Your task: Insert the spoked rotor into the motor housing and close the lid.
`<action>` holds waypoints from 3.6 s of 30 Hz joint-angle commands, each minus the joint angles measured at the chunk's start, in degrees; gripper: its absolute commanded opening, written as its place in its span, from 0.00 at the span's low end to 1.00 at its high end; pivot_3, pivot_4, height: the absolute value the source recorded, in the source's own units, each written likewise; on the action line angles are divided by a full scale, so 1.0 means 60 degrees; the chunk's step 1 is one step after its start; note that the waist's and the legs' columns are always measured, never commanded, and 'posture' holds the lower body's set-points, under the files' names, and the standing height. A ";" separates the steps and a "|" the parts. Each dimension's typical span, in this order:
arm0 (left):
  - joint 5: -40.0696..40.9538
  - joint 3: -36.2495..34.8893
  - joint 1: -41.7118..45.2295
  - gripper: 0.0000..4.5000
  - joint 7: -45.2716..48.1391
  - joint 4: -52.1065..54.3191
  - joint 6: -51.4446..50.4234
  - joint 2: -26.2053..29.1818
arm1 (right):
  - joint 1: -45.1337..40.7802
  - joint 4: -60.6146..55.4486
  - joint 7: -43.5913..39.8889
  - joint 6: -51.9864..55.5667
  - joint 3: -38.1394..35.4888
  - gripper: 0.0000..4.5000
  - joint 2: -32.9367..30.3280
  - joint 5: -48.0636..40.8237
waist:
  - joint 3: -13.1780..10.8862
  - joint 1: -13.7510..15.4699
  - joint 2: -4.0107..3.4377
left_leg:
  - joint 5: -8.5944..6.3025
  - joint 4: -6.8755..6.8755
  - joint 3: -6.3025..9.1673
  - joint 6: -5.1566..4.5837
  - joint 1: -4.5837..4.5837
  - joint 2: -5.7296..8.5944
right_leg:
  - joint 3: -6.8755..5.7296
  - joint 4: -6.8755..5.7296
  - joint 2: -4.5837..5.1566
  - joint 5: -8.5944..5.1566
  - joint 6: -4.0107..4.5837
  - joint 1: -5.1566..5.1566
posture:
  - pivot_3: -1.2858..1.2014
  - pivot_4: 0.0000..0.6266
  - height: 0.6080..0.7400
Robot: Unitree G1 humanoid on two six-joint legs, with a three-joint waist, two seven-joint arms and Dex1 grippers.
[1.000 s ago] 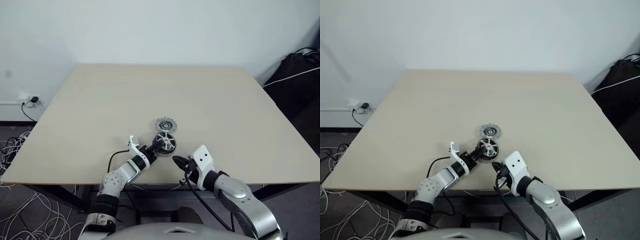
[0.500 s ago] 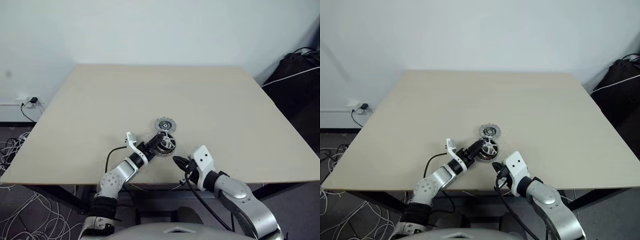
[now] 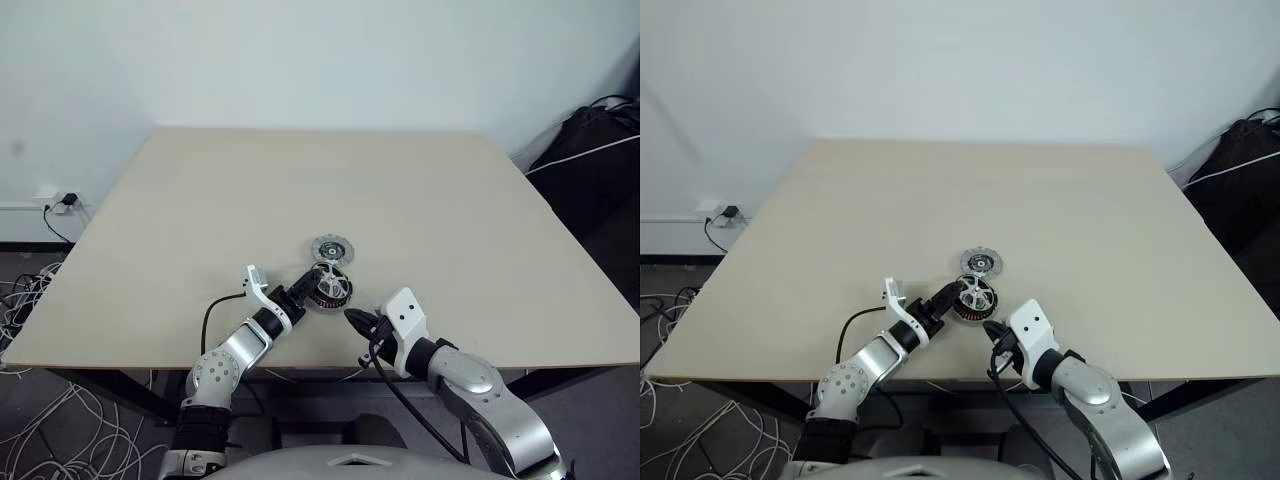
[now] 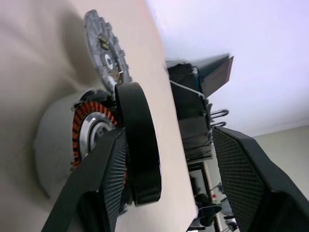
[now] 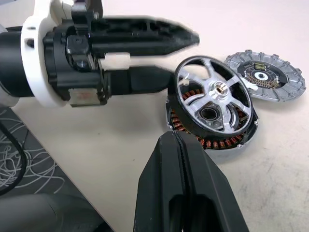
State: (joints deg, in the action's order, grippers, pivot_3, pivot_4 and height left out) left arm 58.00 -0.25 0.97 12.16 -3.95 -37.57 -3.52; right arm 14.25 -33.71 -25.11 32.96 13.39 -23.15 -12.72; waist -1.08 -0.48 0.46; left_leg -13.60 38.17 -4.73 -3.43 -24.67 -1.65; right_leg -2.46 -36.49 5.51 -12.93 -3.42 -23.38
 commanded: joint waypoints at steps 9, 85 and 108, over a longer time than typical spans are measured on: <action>-0.1715 0.0583 -0.0296 0.65 0.0084 0.1044 0.0455 -0.0188 | -0.0294 0.0029 -0.0091 -0.0155 -0.0027 0.00 0.0013 -0.0031 | 0.0001 -0.0001 -0.0002 | 0.0000 -0.0001 0.0000 0.0001 0.0002 -0.0001 | 0.0000 -0.0002 0.0000 0.0001 0.0000 -0.0001 | 0.52 0.00 1.00; -0.5284 0.1595 -0.3301 0.00 0.3353 0.2681 0.3588 0.2117 | -0.4360 0.2957 0.1546 0.2860 0.1157 0.00 0.3136 0.0325 | -0.0022 -0.0145 -0.0107 | -0.0002 -0.0056 -0.0030 0.0004 -0.0007 -0.0015 | 0.0004 0.0024 0.0005 0.0009 0.0010 -0.0036 | 0.52 0.00 1.00; -0.5958 0.1775 -0.3408 0.00 0.2973 0.2830 0.4176 0.1879 | -0.4463 0.6197 0.1304 0.0248 0.1533 0.00 0.2192 0.2397 | 0.0047 -0.0164 -0.0115 | 0.0000 -0.0050 -0.0040 0.0006 0.0012 -0.0023 | 0.0006 0.0021 -0.0002 0.0010 0.0006 -0.0023 | 0.52 0.00 1.00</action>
State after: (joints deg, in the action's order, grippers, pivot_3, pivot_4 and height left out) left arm 22.37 10.01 -19.59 30.26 10.02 -12.44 8.00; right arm -13.23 2.18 -16.31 33.31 22.08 -9.42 1.28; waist -0.79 -1.46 -0.23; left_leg -13.59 37.87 -4.96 -3.39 -24.58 -1.79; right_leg -2.42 -36.37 5.50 -12.86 -3.38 -23.50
